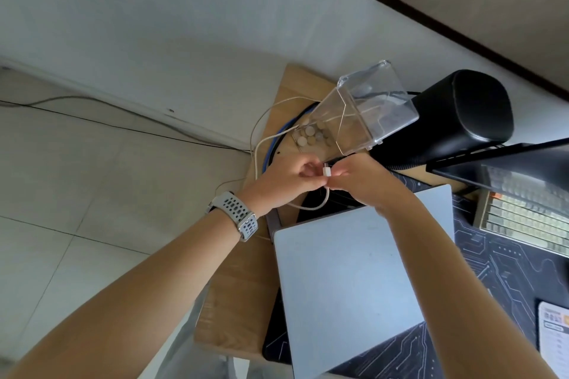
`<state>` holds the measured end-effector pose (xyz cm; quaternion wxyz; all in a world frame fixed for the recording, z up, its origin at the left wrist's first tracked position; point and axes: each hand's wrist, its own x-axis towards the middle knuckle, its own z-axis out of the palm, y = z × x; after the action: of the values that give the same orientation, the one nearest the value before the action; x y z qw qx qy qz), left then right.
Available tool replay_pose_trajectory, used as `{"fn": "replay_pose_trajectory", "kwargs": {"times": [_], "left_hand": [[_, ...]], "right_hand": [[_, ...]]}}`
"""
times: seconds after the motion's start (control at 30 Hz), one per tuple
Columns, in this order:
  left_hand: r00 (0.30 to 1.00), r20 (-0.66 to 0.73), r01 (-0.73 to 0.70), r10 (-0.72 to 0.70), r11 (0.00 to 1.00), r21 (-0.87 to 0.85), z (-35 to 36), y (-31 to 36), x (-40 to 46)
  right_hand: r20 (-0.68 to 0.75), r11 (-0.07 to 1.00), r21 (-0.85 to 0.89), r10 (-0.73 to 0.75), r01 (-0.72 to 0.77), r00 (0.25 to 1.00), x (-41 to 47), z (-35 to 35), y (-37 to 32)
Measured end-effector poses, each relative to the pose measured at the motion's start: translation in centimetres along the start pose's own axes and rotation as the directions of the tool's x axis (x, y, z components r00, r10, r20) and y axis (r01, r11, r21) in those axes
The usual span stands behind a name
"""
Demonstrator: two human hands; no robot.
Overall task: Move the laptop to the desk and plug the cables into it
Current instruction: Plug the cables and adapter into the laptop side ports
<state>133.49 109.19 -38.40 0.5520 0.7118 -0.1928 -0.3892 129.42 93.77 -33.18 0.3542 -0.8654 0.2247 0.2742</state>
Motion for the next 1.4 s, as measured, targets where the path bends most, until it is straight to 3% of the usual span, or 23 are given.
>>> {"fn": "replay_pose_trajectory", "kwargs": {"times": [0.13,0.23,0.37,0.57,0.73,0.83,1.03,1.2,1.4], "left_hand": [[0.992,0.113,-0.045,0.058,0.992,-0.115,-1.2,0.9,-1.9],[0.985,0.084,-0.131,0.148,0.974,-0.182,-2.3,2.2,-3.4],[0.971,0.009,-0.231,0.237,0.952,-0.202,-4.0,3.6,-5.2],[0.968,-0.080,-0.245,0.240,0.967,-0.069,-5.0,3.0,-7.9],[0.968,-0.164,-0.165,0.191,0.973,0.160,-4.6,0.8,-10.7],[0.961,-0.214,-0.123,0.174,0.964,0.235,-3.6,-1.1,-13.0],[0.955,-0.274,-0.052,0.113,0.974,0.221,-0.9,-5.4,-15.9],[0.963,-0.252,-0.054,0.099,0.982,0.179,0.0,-7.3,-15.3],[0.958,-0.263,-0.119,0.118,0.993,0.013,0.4,-8.8,-13.4]], "right_hand": [[-0.091,0.947,0.293,-0.108,0.130,0.990,-2.7,0.4,-1.6],[-0.142,0.823,0.512,-0.200,0.245,0.969,-4.4,0.7,-3.3],[-0.222,0.745,0.557,-0.292,0.367,0.930,-5.3,1.2,-5.2],[-0.218,0.818,0.407,-0.346,0.407,0.912,-5.5,2.5,-5.4],[-0.175,0.914,0.118,-0.367,0.389,0.914,-5.9,3.7,-3.1],[-0.101,0.901,-0.089,-0.432,0.424,0.896,-6.0,4.3,-2.2],[0.085,0.801,-0.269,-0.533,0.534,0.842,-5.8,6.4,-0.6],[0.109,0.781,-0.331,-0.526,0.529,0.844,-5.4,6.6,0.0],[0.130,0.797,-0.360,-0.472,0.485,0.872,-4.7,7.4,0.0]]}}
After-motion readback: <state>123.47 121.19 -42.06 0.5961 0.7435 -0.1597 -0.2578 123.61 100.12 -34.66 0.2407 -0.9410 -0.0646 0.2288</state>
